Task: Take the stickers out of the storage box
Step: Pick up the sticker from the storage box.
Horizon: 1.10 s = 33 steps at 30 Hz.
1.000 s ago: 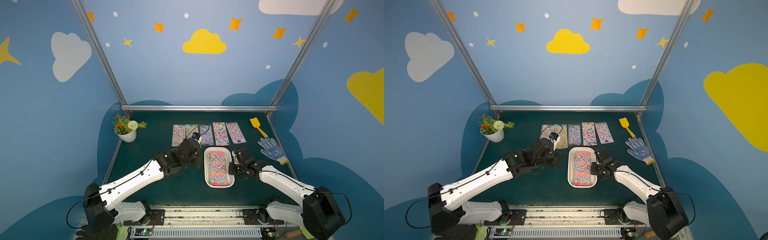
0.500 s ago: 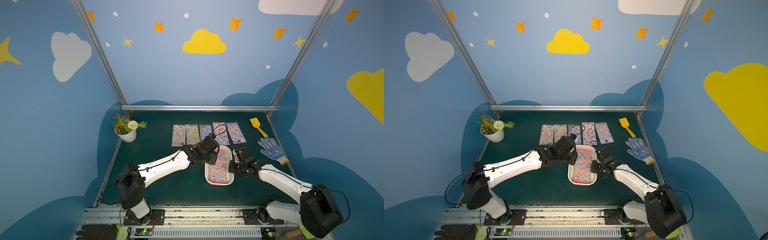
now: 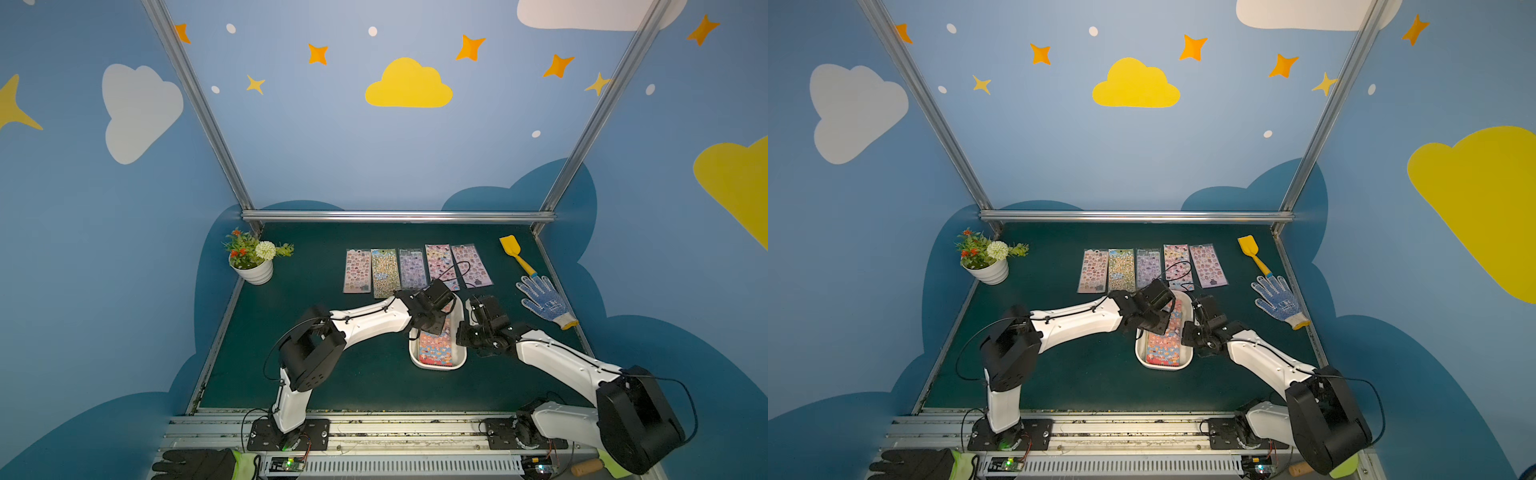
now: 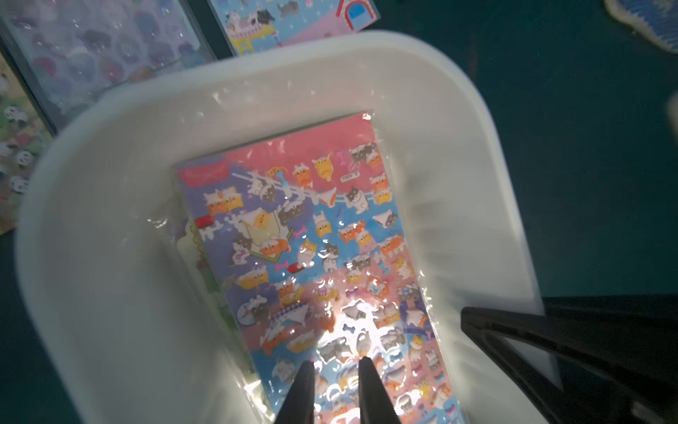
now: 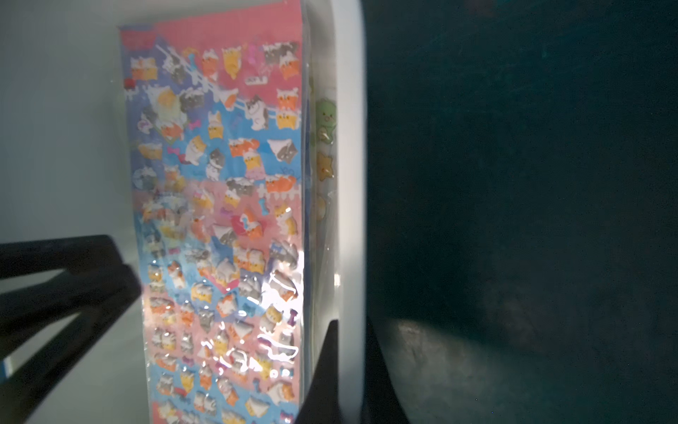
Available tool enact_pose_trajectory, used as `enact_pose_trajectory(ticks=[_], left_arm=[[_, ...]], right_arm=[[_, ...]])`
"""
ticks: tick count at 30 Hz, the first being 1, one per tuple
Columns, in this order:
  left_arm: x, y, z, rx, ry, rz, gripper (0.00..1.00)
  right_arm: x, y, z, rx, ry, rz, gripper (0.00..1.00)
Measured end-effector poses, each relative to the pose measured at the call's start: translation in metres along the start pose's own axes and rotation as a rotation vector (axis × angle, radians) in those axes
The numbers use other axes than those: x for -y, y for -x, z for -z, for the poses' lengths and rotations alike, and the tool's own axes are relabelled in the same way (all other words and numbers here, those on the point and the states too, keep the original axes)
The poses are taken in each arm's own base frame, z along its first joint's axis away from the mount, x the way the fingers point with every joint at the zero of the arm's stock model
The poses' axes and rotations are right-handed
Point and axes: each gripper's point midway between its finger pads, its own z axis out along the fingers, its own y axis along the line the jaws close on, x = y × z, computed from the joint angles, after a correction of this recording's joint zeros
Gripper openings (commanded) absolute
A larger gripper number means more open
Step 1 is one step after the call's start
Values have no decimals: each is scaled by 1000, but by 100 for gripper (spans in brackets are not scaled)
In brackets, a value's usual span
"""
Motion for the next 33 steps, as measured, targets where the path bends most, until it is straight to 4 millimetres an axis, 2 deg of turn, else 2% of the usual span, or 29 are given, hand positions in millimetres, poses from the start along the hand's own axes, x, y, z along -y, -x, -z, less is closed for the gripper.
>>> enact_pose_trajectory(ticks=[5, 8, 17, 29, 33], left_arm=[[-1, -7, -18, -36, 16, 14, 25], [1, -6, -22, -39, 13, 22, 27], [16, 1, -26, -38, -37, 29, 34], [31, 1, -25, -49, -97, 23, 35], [31, 3, -19, -42, -99, 20, 35]], right_arm=[[1, 1, -1, 12, 10, -9, 0], [3, 1, 0, 17, 12, -18, 0], [2, 0, 0, 15, 29, -26, 0], [2, -1, -1, 10, 38, -31, 0], [2, -1, -1, 11, 40, -31, 0]])
